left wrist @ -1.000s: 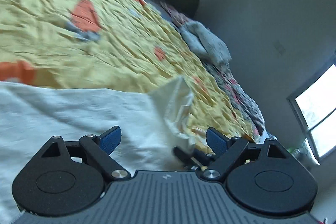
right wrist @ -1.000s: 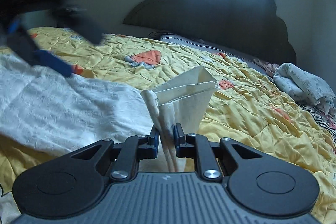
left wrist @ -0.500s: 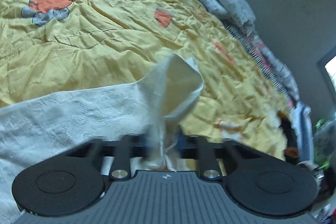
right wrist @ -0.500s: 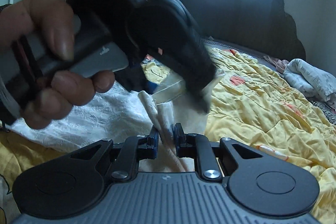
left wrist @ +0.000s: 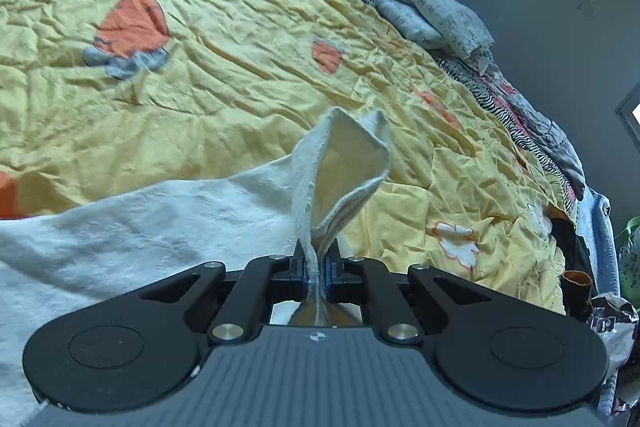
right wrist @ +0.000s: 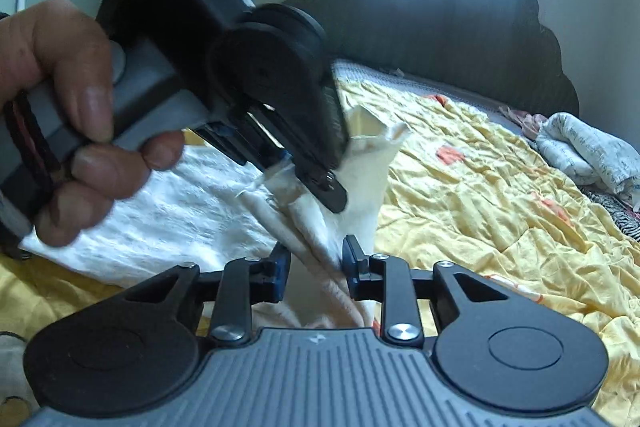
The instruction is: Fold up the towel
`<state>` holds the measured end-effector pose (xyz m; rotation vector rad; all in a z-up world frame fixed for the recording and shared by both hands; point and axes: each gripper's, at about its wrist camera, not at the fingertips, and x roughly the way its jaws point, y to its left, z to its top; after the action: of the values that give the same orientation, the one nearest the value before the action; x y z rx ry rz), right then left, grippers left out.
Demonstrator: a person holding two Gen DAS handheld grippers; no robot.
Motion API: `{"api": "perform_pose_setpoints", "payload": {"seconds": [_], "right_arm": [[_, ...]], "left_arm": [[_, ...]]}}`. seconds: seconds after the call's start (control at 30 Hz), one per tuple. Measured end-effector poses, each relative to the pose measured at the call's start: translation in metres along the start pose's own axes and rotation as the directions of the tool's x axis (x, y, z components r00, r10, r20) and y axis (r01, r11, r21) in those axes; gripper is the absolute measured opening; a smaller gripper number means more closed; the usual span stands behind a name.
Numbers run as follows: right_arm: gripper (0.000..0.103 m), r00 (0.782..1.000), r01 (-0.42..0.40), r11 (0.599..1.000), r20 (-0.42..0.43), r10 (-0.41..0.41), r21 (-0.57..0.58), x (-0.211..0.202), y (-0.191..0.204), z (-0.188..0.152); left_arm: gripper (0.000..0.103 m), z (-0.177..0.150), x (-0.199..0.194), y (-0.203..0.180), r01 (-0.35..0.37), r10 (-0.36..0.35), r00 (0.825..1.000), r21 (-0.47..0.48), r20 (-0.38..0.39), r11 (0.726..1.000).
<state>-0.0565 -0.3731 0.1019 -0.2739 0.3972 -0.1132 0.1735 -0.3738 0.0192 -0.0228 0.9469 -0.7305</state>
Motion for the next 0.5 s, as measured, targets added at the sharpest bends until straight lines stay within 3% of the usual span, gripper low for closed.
{"api": "perform_pose_setpoints", "payload": {"seconds": [0.07, 0.1, 0.13, 0.27, 0.37, 0.5], "right_arm": [[0.047, 1.000, -0.019, 1.000, 0.014, 0.019, -0.001, -0.009, 0.002, 0.000], [0.064, 0.999, -0.047, 0.999, 0.023, 0.047, 0.009, -0.014, 0.001, 0.000], [0.068, 0.996, -0.081, 0.996, 0.034, 0.080, 0.027, -0.019, -0.001, 0.001], [0.068, 0.981, -0.190, 0.970, 0.059, 0.183, 0.151, -0.031, -0.013, 0.001], [0.068, 0.981, -0.196, 0.960, 0.032, 0.193, 0.202, -0.025, -0.017, -0.001], [0.068, 0.977, -0.205, 0.960, -0.012, 0.211, 0.193, -0.019, -0.001, -0.002]], "left_arm": [[0.008, -0.006, -0.022, 0.014, -0.027, 0.028, 0.999, -0.004, 0.043, 1.000], [0.008, -0.009, -0.035, 0.025, -0.041, 0.042, 0.997, -0.019, 0.064, 0.999], [0.008, -0.013, -0.048, 0.038, -0.060, 0.063, 0.995, -0.045, 0.083, 0.997], [0.008, -0.036, -0.096, 0.097, -0.132, 0.151, 0.982, -0.163, 0.112, 0.978], [0.008, -0.059, -0.112, 0.132, -0.178, 0.196, 0.978, -0.211, 0.067, 0.961], [0.008, -0.082, -0.114, 0.163, -0.181, 0.194, 0.981, -0.295, 0.014, 0.938]]}}
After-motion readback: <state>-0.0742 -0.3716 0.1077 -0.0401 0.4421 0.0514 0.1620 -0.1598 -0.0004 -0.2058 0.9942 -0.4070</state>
